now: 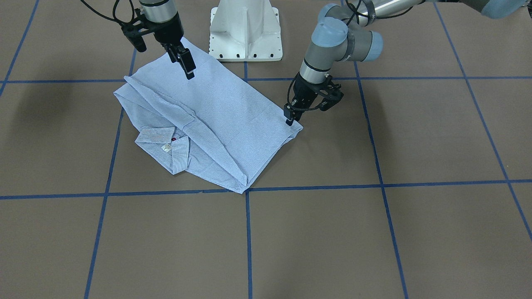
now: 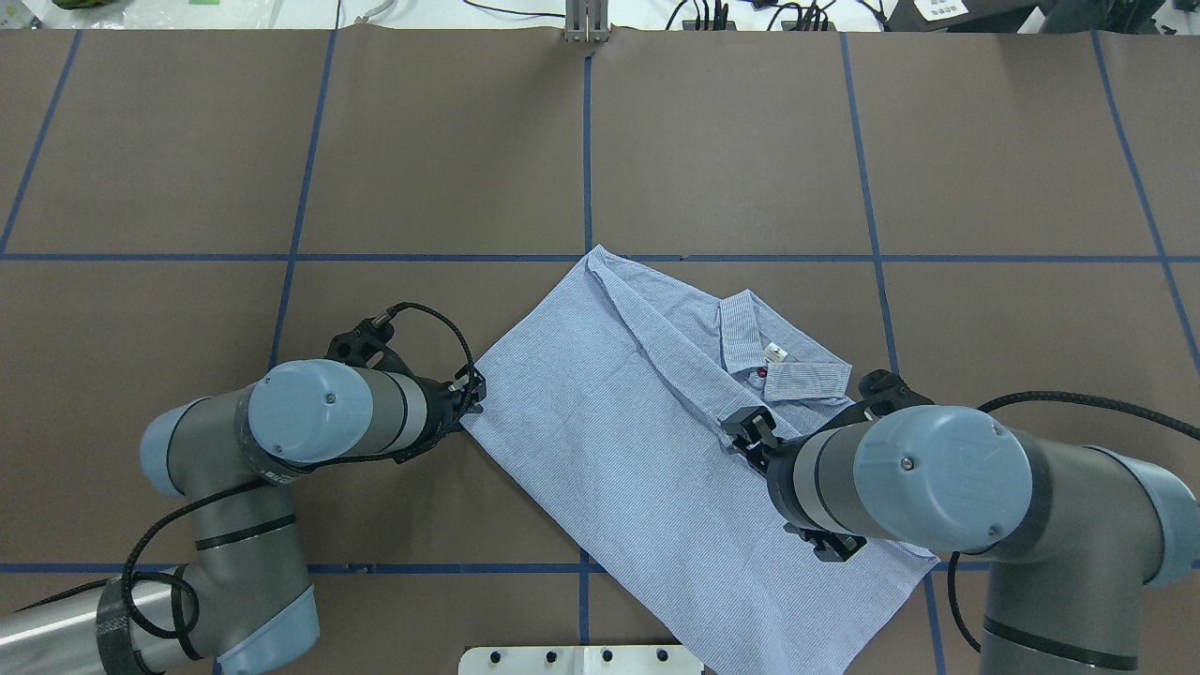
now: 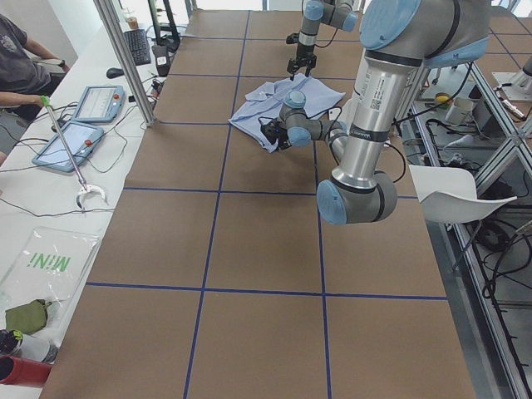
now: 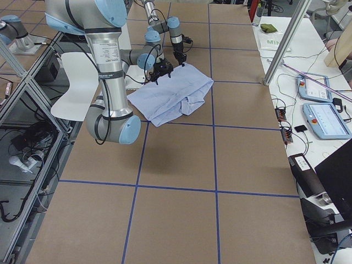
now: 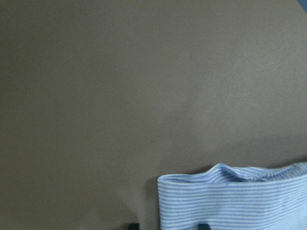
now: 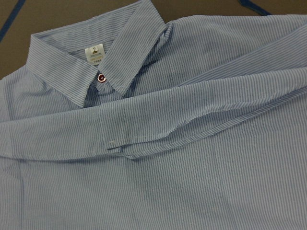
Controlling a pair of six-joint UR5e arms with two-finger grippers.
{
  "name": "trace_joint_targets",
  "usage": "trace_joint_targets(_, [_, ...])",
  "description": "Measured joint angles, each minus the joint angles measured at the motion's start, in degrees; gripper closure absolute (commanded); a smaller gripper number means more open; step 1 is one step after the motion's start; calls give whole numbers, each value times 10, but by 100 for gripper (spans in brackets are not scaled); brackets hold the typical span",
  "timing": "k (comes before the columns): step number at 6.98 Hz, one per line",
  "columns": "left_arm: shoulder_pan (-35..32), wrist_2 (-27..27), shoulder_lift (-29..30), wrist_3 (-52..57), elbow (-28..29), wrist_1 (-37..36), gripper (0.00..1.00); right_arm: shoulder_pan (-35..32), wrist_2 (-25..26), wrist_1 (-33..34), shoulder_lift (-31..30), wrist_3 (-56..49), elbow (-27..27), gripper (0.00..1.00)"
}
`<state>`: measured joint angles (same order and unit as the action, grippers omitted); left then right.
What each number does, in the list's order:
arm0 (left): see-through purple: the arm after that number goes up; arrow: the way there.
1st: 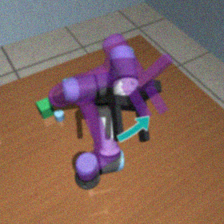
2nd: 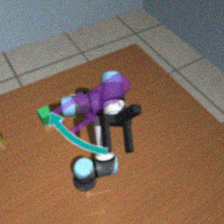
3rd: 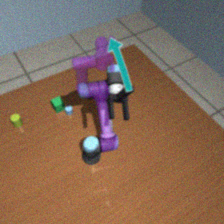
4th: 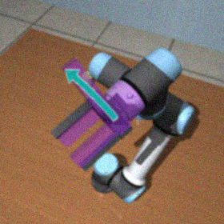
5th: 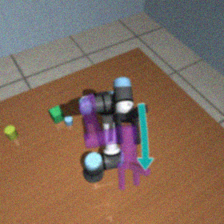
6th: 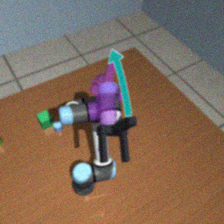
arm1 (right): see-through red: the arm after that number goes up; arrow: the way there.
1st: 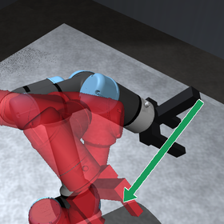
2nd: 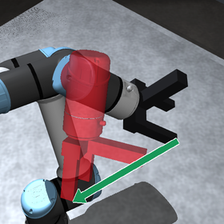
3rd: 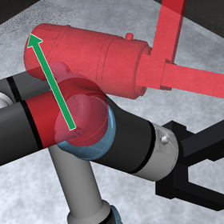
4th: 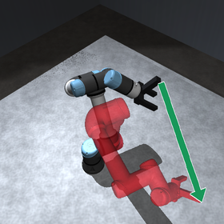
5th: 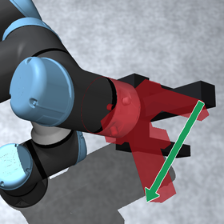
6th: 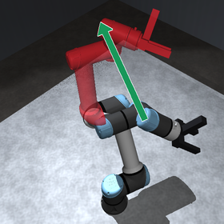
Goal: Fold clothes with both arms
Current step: 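Turn the shirt a quarter turn with both grippers so the collar faces sideways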
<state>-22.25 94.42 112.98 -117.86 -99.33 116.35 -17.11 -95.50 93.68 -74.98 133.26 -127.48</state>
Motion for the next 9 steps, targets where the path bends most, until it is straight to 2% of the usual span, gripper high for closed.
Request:
trace_joint_targets(4, [-14,-19,2,16,-4,0,100,2,-2,37,4,0,-1,0])
trace_joint_targets(6, [-82,-27,16,101,29,13,100,-5,-3,40,7,-1,-1,0])
trace_joint_targets(7, [-125,-27,44,129,86,44,100,-10,-4,41,13,-2,-2,0])
trace_joint_targets(9, [-190,-27,147,153,285,160,100,-19,-2,41,25,-2,-1,0])
